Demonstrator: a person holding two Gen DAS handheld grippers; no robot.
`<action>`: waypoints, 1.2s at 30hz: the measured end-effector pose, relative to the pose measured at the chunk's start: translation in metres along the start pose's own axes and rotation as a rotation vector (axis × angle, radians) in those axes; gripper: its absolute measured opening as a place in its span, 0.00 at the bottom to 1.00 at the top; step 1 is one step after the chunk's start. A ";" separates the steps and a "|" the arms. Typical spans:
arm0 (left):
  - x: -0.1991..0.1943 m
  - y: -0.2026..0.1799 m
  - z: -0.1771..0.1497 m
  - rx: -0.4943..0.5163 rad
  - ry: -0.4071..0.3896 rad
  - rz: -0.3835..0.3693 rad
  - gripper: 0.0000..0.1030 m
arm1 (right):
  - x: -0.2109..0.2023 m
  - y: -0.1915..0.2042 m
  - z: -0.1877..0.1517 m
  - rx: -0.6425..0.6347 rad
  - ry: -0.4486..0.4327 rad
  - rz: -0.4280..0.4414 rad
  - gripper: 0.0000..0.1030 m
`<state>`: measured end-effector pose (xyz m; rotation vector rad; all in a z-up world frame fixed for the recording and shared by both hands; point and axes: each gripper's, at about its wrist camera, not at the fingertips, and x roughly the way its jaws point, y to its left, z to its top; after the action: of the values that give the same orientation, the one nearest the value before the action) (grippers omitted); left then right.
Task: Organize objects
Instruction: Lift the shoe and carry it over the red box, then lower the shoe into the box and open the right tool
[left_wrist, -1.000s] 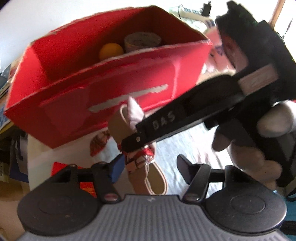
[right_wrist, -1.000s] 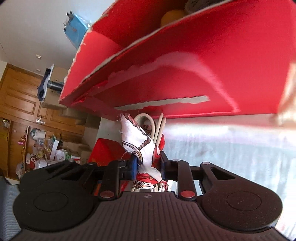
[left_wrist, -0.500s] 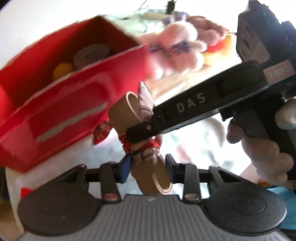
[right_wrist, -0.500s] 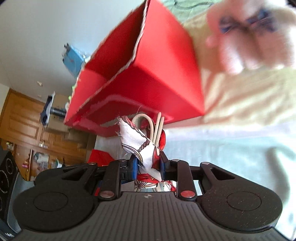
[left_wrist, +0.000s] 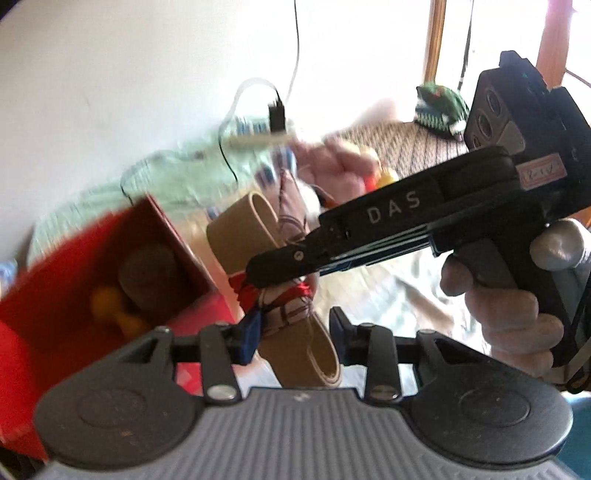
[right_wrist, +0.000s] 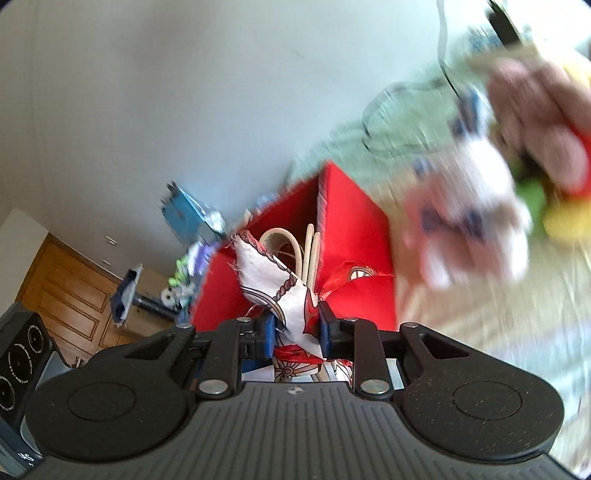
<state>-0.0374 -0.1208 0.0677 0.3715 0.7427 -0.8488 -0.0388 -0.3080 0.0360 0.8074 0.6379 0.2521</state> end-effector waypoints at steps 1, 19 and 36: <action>-0.005 0.005 0.005 0.000 -0.021 0.010 0.34 | 0.002 0.006 0.005 -0.018 -0.012 0.007 0.24; 0.000 0.148 -0.011 -0.184 0.011 0.149 0.34 | 0.154 0.069 0.037 -0.141 0.138 -0.003 0.24; 0.058 0.210 -0.048 -0.304 0.191 0.063 0.35 | 0.254 0.062 0.016 -0.213 0.462 -0.349 0.24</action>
<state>0.1311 0.0051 -0.0056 0.2036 1.0176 -0.6337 0.1730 -0.1633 -0.0194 0.4202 1.1513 0.1824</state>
